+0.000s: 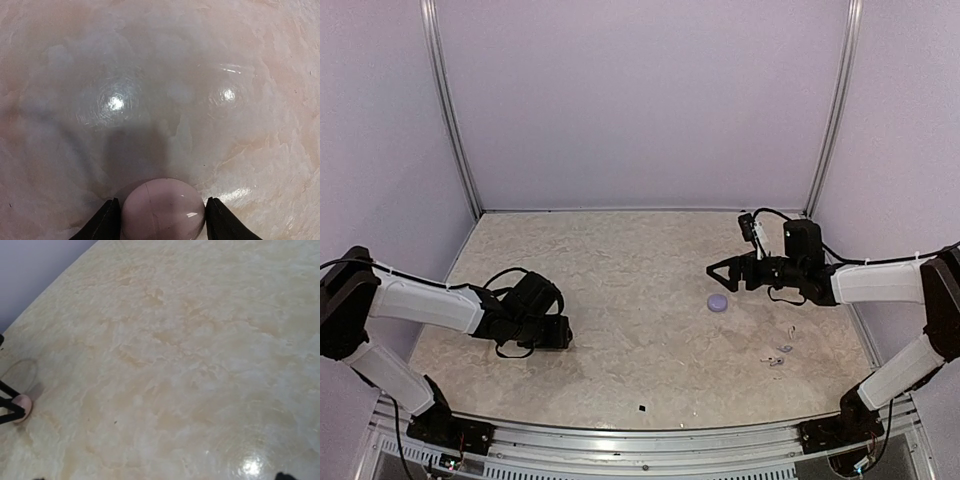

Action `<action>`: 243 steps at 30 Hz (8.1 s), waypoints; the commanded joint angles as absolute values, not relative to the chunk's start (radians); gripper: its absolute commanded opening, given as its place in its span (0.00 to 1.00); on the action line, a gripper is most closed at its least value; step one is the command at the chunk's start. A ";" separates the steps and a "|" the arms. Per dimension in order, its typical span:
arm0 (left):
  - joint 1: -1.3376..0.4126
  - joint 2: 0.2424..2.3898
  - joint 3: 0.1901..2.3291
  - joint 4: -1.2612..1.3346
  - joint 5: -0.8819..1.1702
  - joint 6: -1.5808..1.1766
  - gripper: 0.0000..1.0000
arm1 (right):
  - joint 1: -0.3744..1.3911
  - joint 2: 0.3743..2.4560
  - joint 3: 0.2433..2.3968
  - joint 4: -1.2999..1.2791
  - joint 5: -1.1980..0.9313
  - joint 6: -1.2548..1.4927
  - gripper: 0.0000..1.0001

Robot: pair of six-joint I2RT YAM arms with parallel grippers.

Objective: Insert the wireless bluetooth earbuds into the charging case
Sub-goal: Pick up the charging case from the center of the board, then pass from the left arm to the right, then open the charging case, then pass from the right arm to the left, then pick up the right earbud from the center of the board.

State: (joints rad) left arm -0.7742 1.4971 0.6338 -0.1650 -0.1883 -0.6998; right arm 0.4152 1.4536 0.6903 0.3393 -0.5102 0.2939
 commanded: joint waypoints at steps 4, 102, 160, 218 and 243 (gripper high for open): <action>-0.783 1.505 0.621 -0.221 -0.242 -0.658 0.54 | 0.426 1.469 0.690 0.376 -0.555 0.313 1.00; -1.163 1.101 0.554 0.453 -0.142 -0.099 0.63 | 0.862 1.441 0.837 0.329 -0.737 0.239 0.08; -1.043 1.307 0.473 1.227 0.252 -0.248 0.56 | 0.900 1.444 0.703 1.127 -0.670 0.505 0.00; -1.036 1.375 0.525 1.163 0.218 -0.239 0.09 | 0.840 1.400 0.625 1.136 -0.658 0.539 0.55; -1.012 1.349 0.451 1.020 0.286 -0.196 0.01 | 0.510 1.102 0.663 -0.491 -0.017 0.639 0.58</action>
